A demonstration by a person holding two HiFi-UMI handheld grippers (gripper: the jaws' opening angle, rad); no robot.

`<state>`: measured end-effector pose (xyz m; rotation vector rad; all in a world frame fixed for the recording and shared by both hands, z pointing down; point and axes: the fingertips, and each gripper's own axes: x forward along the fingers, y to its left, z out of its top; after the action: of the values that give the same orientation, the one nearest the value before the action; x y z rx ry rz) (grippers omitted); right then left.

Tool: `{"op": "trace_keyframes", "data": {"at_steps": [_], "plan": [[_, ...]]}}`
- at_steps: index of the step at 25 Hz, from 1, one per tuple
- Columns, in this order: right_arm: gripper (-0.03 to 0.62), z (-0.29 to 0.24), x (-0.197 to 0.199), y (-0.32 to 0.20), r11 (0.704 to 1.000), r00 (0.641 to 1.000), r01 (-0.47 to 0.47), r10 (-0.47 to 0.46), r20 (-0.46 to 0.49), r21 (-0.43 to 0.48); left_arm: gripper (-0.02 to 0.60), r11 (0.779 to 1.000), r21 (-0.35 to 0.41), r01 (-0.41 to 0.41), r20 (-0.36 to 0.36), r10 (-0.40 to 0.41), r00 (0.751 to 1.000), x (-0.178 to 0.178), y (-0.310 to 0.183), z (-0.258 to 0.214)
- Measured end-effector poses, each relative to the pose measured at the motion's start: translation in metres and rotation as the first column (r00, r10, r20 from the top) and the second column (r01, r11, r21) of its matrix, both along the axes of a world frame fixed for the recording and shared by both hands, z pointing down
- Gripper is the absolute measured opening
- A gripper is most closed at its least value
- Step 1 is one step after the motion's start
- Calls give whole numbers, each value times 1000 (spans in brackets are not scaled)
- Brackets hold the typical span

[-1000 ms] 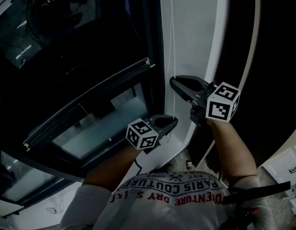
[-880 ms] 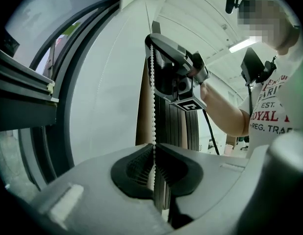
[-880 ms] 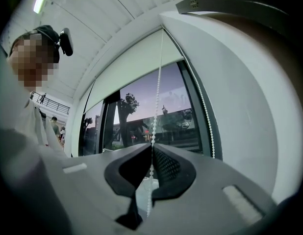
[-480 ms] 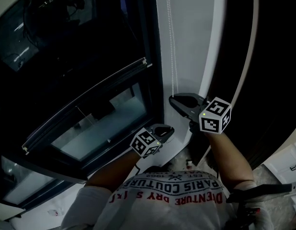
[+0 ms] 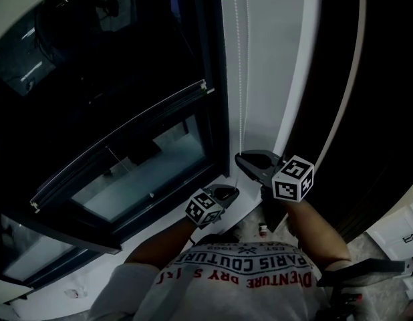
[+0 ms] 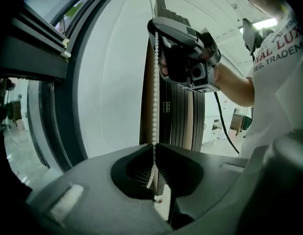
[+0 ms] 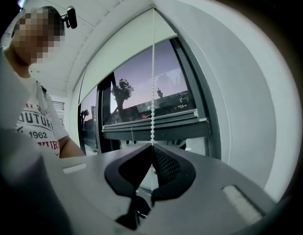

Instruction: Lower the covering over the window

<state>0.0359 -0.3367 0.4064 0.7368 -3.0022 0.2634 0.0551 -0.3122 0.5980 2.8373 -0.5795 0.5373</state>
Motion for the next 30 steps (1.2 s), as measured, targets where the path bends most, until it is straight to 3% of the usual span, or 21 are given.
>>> {"op": "trace_keyframes", "data": {"at_steps": [4,9,13,21,30], "plan": [[8,20,-1,5,999,1000,-3,3,3,-37,21,999,-8,53,37,-52,998,-10,5,19],[8,21,1,5,999,1000,-7,7,3,-42,81,995,-13,99,-11,-99,995,-21,4,-1],[8,20,0,5,999,1000,-12,12,9,-42,95,994,15,105,-109,-103,989,-29,3,-56],[8,19,1,12,999,1000,-10,10,4,-40,95,991,132,32,-205,-4,979,-29,-6,-196],[8,18,4,20,999,1000,-9,9,1,-40,95,988,155,-3,-300,50,953,-12,-33,-301]]}}
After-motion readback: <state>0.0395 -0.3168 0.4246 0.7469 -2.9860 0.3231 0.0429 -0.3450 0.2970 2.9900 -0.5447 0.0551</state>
